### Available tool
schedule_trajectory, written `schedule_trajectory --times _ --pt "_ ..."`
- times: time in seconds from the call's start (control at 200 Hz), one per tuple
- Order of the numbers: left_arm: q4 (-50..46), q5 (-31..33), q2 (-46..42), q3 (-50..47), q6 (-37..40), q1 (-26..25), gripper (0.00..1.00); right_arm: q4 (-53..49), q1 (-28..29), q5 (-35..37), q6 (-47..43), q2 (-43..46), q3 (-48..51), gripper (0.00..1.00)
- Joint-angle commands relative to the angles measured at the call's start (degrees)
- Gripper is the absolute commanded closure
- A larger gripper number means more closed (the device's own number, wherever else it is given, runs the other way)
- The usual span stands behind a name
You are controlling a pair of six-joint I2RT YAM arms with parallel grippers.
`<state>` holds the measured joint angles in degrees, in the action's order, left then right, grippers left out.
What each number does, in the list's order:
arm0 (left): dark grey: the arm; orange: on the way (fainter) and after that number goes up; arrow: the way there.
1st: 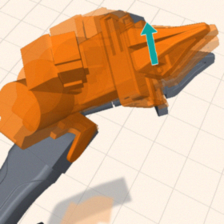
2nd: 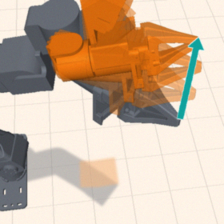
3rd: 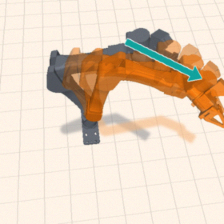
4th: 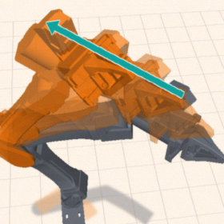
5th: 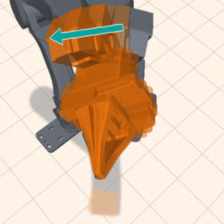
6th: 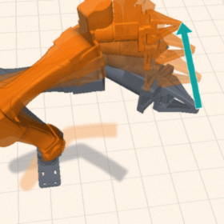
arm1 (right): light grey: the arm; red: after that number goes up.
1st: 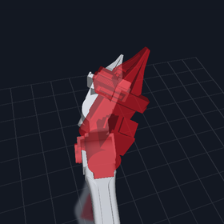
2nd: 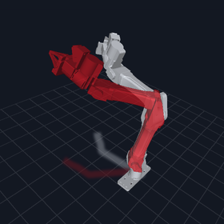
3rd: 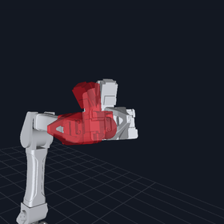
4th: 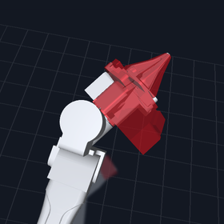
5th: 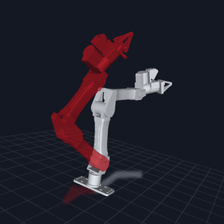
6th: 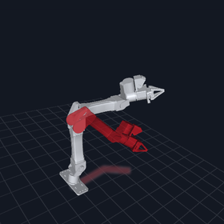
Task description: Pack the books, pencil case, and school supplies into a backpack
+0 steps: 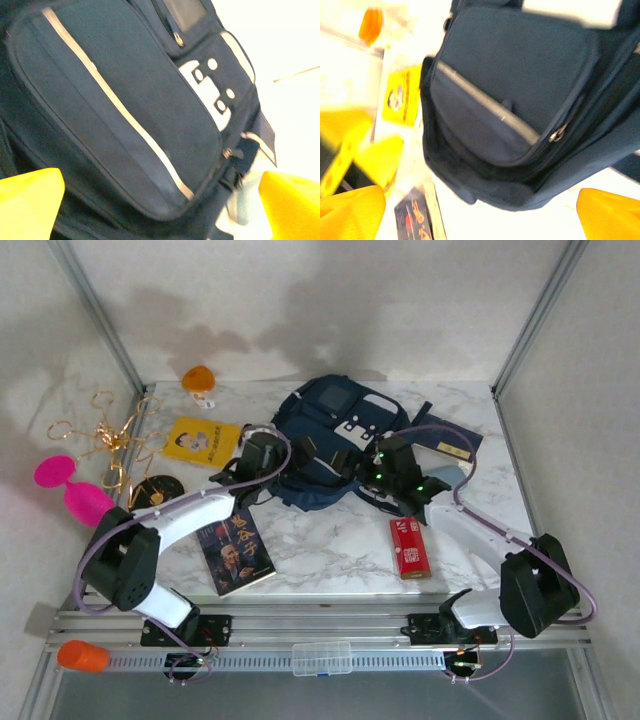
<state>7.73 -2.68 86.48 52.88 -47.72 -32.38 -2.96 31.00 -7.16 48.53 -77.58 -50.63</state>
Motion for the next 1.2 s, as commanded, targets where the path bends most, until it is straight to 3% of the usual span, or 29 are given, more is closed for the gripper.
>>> schedule_trajectory --times 0.0,0.125,0.375,0.541,0.721,0.891,1.011,1.096,1.196 --pt "-1.6 0.3 -2.1 -3.2 -6.7 -3.1 0.01 -6.0 -5.6 -3.9 -1.6 -2.9 -1.2 0.01" --pt "2.0 1.2 -0.9 -3.9 -10.9 -6.5 0.01 -7.2 -9.2 -7.6 -3.8 -9.1 -6.2 0.01" --pt "5.0 2.3 4.5 -3.8 -16.1 -9.7 0.01 -8.5 -14.2 -4.0 -2.4 -17.5 -10.6 0.04" --pt "6.1 4.6 7.5 -3.6 -15.0 -9.8 0.01 -5.3 -16.2 -5.8 -2.8 -24.3 -13.6 0.09" --pt "6.4 5.8 10.1 -2.3 -12.6 -8.5 0.01 -1.3 -16.9 -9.8 -3.6 -30.1 -18.2 0.21" --pt "7.1 5.5 12.5 -1.0 -11.4 -7.3 0.01 1.7 -17.5 -12.1 -5.5 -31.9 -19.7 0.52" --pt "5.6 6.0 13.1 0.6 -8.9 -5.8 0.01 7.6 -17.8 -14.3 -5.4 -27.8 -15.8 0.85" --pt "6.1 5.6 13.6 1.4 -7.1 -4.4 0.01 9.3 -17.8 -16.1 -6.3 -24.4 -14.2 0.96" --pt "6.8 4.8 14.5 3.1 -5.1 -3.2 0.01 10.3 -17.8 -17.6 -6.3 -20.3 -11.9 1.0"
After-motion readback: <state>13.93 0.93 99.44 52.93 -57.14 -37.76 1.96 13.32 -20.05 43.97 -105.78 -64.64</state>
